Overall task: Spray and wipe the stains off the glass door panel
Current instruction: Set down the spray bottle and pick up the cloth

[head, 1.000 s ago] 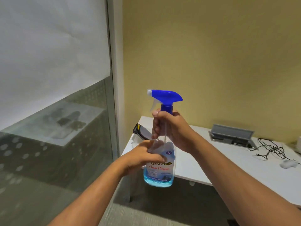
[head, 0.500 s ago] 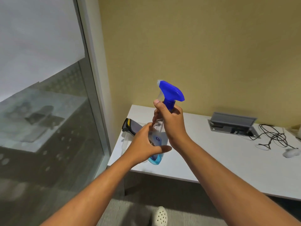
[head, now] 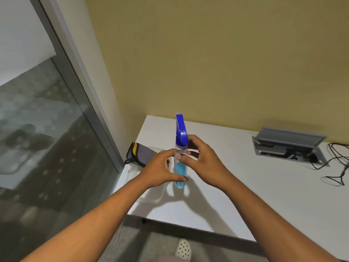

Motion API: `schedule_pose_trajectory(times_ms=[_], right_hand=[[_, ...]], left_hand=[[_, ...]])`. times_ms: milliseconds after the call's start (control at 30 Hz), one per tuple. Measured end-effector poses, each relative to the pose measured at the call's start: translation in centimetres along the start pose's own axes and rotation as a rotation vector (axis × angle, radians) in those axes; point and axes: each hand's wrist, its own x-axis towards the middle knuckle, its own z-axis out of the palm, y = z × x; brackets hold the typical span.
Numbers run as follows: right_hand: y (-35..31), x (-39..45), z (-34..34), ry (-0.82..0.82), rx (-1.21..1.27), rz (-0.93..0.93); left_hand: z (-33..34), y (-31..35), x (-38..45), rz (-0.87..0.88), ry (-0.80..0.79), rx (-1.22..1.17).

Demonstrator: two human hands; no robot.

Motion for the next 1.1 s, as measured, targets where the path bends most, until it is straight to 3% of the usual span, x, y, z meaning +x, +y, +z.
schedule_pose_trajectory(times_ms=[400, 467, 667, 967, 1100], right_hand=[[11.7, 0.5, 2.3, 0.083, -0.072, 0.151], [13.0, 0.2, 3.0, 0.093, -0.115, 0.168], [15.7, 0.1, 3.8, 0.102, -0.116, 0.255], [14.9, 0.8, 4.2, 0.089, -0.149, 0.287], [14.2, 0.9, 4.4, 0.082, -0.171, 0.280]], left_hand=[[4.7, -7.7, 3.4, -0.143, -0.306, 0.243], [5.1, -8.7, 3.4, -0.047, -0.351, 0.324], [6.7, -12.9, 4.1, 0.215, -0.213, 0.480], [6.8, -14.5, 4.3, 0.162, -0.269, 0.500], [3.6, -14.1, 4.2, 0.198, -0.328, 0.591]])
